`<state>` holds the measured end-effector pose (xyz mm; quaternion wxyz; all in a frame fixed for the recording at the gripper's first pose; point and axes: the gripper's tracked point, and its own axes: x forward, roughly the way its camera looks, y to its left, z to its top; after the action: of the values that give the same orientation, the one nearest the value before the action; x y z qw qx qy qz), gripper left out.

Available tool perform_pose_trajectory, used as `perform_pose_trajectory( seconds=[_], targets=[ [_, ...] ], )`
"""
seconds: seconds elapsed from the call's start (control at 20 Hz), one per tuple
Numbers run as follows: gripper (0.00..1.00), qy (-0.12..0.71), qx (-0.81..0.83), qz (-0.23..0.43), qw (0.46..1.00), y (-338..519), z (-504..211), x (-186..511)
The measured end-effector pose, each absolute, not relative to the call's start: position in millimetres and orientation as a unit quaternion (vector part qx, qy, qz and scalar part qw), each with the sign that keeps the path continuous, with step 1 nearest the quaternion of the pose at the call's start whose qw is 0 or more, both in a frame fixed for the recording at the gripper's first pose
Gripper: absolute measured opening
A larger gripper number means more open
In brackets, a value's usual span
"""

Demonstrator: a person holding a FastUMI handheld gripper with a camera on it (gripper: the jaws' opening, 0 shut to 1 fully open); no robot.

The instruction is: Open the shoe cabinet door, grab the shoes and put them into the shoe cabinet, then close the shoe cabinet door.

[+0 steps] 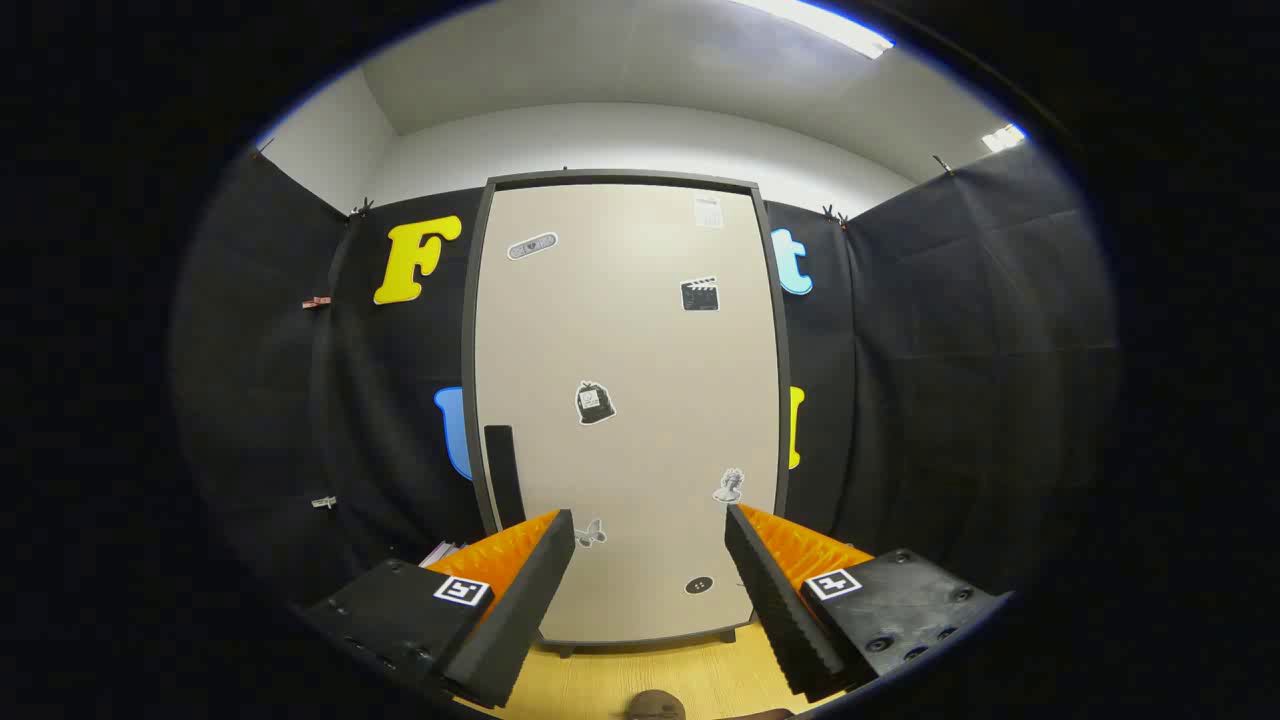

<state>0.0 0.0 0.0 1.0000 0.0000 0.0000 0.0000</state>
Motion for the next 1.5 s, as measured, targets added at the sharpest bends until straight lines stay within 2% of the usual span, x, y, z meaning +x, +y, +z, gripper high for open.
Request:
perform_pose_trajectory(
  seconds=[0.85,1.5],
  targets=[
    [0.98,0.009,0.001,0.008,1.000,13.0,-3.5,2.5],
    [0.99,0.050,0.006,0.064,0.997,109.7,-48.3,57.0]
  ],
)
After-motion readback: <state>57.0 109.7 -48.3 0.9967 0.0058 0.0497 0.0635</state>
